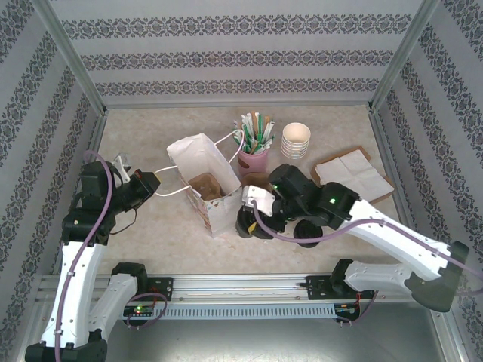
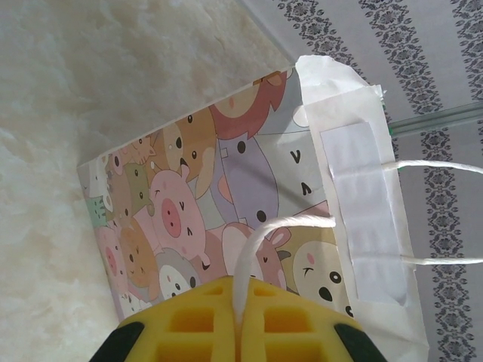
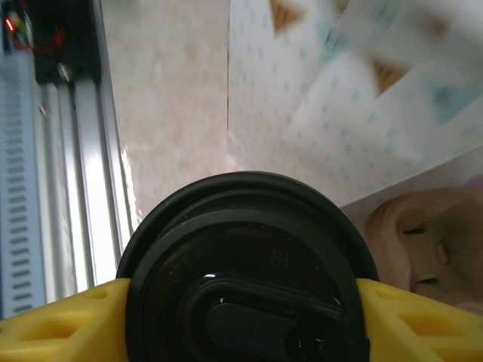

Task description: Pack the takeout coffee

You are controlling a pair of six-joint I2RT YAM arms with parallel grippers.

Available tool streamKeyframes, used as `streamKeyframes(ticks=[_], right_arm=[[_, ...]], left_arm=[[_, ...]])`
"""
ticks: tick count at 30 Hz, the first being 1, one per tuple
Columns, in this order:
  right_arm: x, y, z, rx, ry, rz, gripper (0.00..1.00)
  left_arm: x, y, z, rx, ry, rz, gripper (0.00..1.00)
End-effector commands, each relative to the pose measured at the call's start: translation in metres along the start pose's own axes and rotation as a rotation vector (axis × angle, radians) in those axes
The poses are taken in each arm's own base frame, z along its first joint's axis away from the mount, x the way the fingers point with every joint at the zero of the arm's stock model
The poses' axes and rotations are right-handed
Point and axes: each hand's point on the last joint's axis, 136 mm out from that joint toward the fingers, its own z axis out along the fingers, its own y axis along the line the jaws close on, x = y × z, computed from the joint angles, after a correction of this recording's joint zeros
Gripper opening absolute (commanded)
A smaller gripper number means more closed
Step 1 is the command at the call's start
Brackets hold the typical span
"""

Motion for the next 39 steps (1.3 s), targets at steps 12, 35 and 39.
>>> streamKeyframes(ticks=[12, 35, 39], right_arm=[[-0.089, 0.021, -0.093, -0.076, -0.269, 0.132, 0.56], [-0.155, -0.072, -0.043, 0.218, -0.124, 0.527, 0.50], [-0.150, -0.074, -0.026, 0.231, -0.024, 0.556, 0.50]], left_arm=[[0.008, -0.013, 0.000, 0.054, 0.024, -0.024, 0.00], [0.026, -0.017, -0.012, 0.055, 0.018, -0.096, 0.00], [0.028, -0.021, -0.014, 0.075, 0.018, -0.124, 0.00]])
